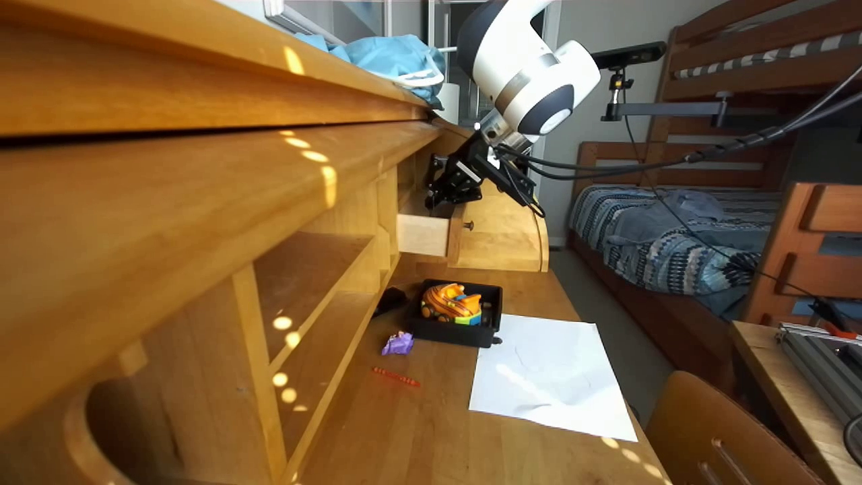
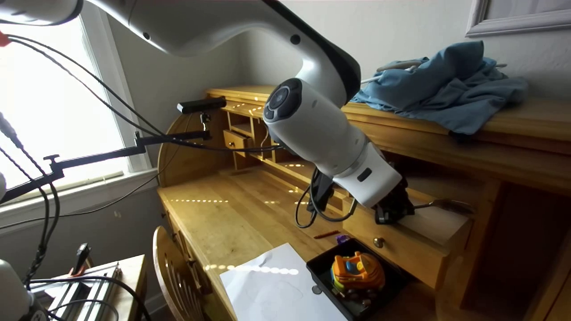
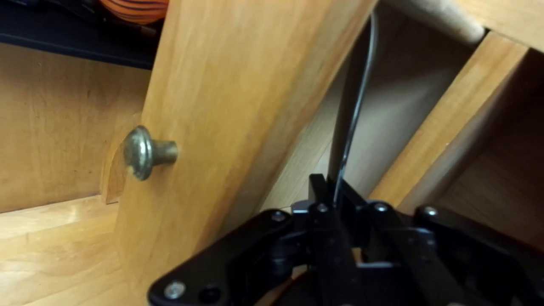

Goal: Put the spoon into the drawer and close it

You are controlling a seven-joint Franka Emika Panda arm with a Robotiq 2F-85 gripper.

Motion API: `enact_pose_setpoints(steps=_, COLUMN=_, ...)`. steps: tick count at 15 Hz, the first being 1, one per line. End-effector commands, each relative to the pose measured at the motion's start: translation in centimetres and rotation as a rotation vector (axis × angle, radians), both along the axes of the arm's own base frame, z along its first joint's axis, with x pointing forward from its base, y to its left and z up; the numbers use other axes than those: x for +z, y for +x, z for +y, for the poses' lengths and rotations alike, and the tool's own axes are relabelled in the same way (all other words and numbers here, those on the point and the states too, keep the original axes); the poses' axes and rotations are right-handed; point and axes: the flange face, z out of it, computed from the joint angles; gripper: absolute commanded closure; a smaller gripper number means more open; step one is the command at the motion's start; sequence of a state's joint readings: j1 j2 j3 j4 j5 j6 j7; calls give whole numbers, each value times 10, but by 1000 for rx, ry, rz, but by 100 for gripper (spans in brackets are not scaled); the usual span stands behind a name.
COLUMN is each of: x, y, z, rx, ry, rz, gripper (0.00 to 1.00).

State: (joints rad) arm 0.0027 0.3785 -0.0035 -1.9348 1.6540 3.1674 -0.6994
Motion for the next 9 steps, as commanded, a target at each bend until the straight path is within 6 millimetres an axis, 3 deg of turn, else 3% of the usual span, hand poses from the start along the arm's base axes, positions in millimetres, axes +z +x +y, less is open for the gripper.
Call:
enact_pose_setpoints(steps=1, x=-10, y=-9, z=7, rx=13, ry=12, rz=17, gripper=62)
enact_pose_setpoints(steps=9, x=13, y=-19, z=11, rx=12, ry=-35, rz=-12, gripper=5)
